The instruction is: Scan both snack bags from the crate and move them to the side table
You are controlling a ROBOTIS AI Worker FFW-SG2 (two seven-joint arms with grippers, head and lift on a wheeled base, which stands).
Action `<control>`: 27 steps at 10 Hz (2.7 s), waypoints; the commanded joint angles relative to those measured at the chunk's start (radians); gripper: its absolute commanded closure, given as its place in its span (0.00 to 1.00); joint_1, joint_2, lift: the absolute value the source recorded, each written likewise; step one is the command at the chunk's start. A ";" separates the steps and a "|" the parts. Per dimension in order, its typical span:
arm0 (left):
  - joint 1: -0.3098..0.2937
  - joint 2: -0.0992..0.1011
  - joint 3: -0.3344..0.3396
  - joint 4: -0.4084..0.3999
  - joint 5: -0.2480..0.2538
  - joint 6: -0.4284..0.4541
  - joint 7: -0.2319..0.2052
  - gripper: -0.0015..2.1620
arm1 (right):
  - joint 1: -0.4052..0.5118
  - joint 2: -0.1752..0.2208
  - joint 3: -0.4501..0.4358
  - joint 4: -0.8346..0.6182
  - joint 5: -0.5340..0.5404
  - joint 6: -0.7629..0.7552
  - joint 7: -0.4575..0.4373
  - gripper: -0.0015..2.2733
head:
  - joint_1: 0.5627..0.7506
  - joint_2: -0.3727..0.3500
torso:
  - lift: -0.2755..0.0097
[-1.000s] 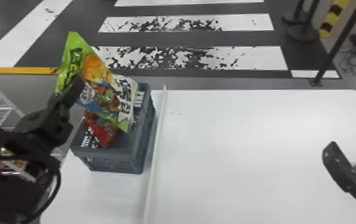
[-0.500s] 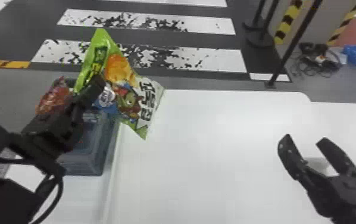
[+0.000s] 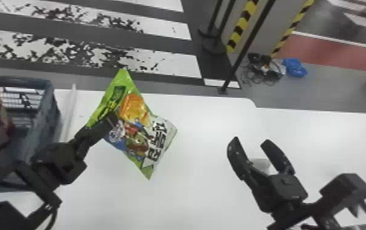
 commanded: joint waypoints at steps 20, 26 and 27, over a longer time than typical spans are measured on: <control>-0.438 -0.041 -0.409 0.846 -0.239 -0.261 -0.011 0.30 | 0.014 0.001 -0.023 -0.028 -0.012 0.004 0.000 0.06 | 0.70 0.03 | 0.86; -0.444 -0.041 -0.438 0.834 -0.369 -0.295 0.054 0.02 | -0.008 0.001 -0.026 -0.014 -0.012 0.013 0.000 0.06 | 0.70 0.03 | 0.86; -0.444 -0.041 -0.453 0.829 -0.423 -0.338 0.104 0.02 | -0.009 0.001 -0.029 -0.012 -0.015 0.016 0.000 0.06 | 0.70 0.03 | 0.86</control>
